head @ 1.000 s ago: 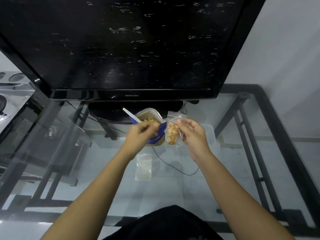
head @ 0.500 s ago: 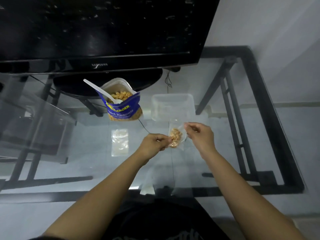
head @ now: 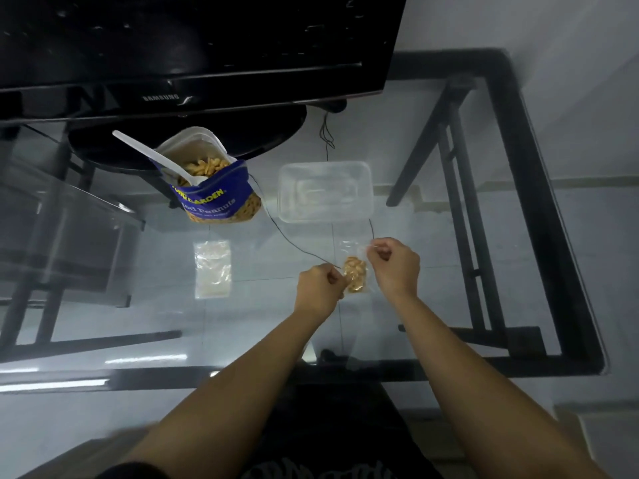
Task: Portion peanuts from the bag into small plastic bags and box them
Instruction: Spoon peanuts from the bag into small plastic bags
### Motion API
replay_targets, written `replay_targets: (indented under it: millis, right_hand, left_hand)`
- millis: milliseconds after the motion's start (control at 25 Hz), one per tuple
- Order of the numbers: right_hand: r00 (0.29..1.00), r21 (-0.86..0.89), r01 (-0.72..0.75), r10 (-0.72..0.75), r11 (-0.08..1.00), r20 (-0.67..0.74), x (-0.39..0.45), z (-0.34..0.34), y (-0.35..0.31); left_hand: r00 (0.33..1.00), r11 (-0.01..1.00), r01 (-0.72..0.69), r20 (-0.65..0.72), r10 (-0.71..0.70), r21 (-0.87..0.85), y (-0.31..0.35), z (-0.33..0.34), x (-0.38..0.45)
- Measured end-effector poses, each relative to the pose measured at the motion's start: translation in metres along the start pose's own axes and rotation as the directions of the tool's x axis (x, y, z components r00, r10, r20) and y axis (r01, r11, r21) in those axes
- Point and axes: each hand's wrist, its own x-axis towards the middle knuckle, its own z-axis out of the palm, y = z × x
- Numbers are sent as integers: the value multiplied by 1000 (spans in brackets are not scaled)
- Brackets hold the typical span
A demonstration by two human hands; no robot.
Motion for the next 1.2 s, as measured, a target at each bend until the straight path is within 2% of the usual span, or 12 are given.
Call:
replay_targets:
  millis: [200,360,520,680,760,1000,1080,1200]
  right_hand:
    - [1000,-70,5,-5,998,0,4,-7,-3]
    - [983,-81,178,-180,981,-17,-12,-2,-25]
    - [925,-40,355,-344,934,162,-40,38,-51]
    - [839,38,448,-435,893,327,-67,102,-83]
    - [819,18,462,-434,887,375,-73,129,-101]
    - [821,-228,454,-304,861,484,-66,168,-123]
    - [832,-235,443,-299,865,468,-65,172,-122]
    - [847,-154,441,-353,884,397,-68,172,-119]
  left_hand:
    - [999,999,-31,-39,32,43,-1,-3,-3]
    - [991,997,-76,-112,76,3,-9,-38,-4]
    - [962,988,-136,-227,150,75,-38,-98,-1]
    - [914,984,-79,-381,137,162,-80,-165,3]
    - [904,984,-30,-415,102,176,-99,-188,8]
    - [950,988,37,-313,12,150,-117,-189,32]
    - [957,987,15,-289,32,161,-120,-186,36]
    - [948,983,-28,-308,83,179,-124,-185,38]
